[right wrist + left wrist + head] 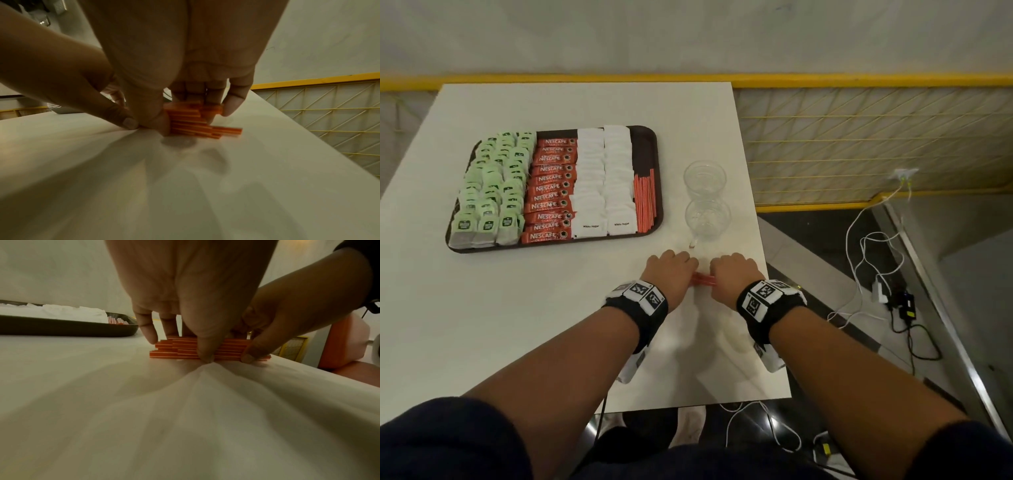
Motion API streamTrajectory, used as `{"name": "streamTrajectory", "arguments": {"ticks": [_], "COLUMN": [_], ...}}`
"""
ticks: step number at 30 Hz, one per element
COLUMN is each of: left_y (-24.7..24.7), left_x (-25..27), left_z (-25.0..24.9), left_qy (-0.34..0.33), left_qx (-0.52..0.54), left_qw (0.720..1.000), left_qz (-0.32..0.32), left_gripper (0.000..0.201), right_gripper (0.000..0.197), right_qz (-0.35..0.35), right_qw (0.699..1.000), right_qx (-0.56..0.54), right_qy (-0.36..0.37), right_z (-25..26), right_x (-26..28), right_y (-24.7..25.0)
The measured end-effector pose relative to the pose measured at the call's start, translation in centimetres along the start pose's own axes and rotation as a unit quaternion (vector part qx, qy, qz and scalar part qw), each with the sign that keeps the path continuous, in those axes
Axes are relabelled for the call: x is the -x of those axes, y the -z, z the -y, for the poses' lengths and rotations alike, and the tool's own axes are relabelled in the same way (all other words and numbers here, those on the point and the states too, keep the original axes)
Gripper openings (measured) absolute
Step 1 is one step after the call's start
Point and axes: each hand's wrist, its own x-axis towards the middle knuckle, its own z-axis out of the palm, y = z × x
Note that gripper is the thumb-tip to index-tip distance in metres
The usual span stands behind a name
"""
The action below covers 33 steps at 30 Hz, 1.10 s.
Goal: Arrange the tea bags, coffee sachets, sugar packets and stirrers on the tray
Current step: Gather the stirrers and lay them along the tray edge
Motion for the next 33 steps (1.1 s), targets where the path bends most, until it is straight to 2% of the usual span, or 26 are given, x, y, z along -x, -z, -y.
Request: {"name": "streamTrajectory", "arguments": {"ticks": [11, 17, 22, 25, 33], "left_y": [0.4, 0.1, -0.6, -0.8, -1.8], "left_x": [0.8, 0.9, 0.9, 1.1, 1.9], "left_z": [-1.2, -1.5, -1.6, -1.5, -0.7], "left_qy": [-0.013, -0.02, -0.032, -0.038, -0.099], "left_qx": [-0.034, -0.052, -0.061, -0.065, -0.027], "left_qw": [0.999, 0.998, 0.997, 0.997, 0.995], "left_qz": [0.031, 0.03, 0.018, 0.033, -0.005], "left_gripper": [0.033, 0.029, 0.028, 0.028, 0.028], "right_gripper": [0.031, 0.031, 0.03, 0.026, 0.024], "right_qz": [0.0, 0.014, 0.006, -0.002, -0.011], "right_qw": [0.999, 0.999, 0.999, 0.999, 1.0], "right_qx": [-0.04, -0.02, -0.035, -0.039, -0.004], "right_qy": [-0.028, -0.025, -0.029, -0.026, -0.002], "right_z": [0.9, 1.3, 1.2, 1.2, 1.5], "right_x": [0.1, 0.2, 0.3, 0.5, 1.9], "right_y": [-0.5, -1.0, -1.4, -1.4, -1.7]}}
